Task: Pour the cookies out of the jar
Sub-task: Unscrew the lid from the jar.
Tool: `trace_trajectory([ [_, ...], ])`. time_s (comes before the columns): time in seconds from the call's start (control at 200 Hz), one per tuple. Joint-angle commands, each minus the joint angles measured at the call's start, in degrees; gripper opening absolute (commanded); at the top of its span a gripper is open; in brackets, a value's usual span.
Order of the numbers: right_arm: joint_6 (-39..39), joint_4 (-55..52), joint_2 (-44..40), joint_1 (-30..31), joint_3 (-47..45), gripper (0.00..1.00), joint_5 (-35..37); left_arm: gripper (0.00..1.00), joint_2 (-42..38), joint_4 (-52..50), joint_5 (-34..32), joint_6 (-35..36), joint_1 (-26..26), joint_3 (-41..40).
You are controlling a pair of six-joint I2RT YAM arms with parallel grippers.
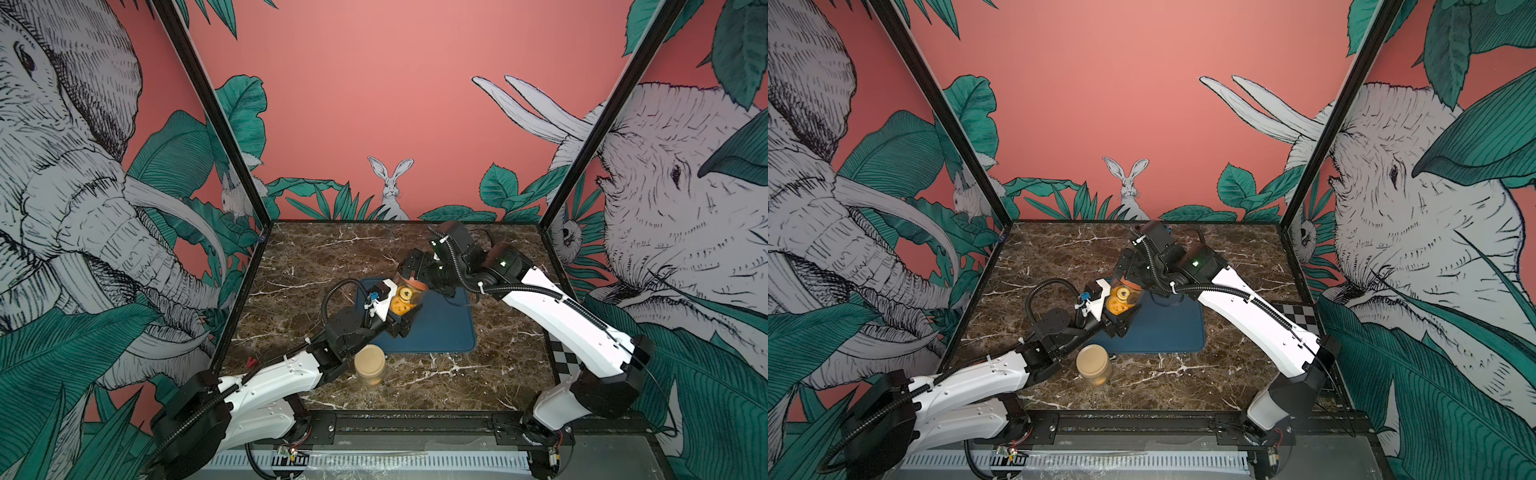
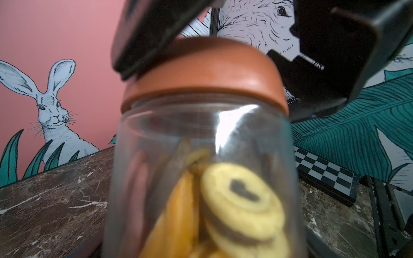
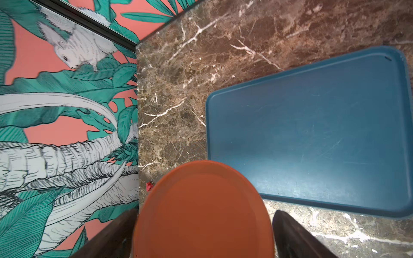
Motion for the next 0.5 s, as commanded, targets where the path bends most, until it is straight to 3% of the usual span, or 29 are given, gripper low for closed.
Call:
trace_trajectory([
  [0.0,3.63,0.53,-1.03,-0.79,-0.48,0.98,0.09,0.00,-3.02,7.06,0.38,0.62,0.00,1.13],
  [0.27,3.01,2.32,-1.03,-1.07,-1.50,0.95,-0.75,0.00,-2.88,6.66,0.66,0.34,0.00,1.27],
  [0.495,2.87,9.81,-2.93,-1.12,-6.87,0.79,-4.21,0.00,-2.62,6.85,0.69,-0.67,0.00,1.82],
])
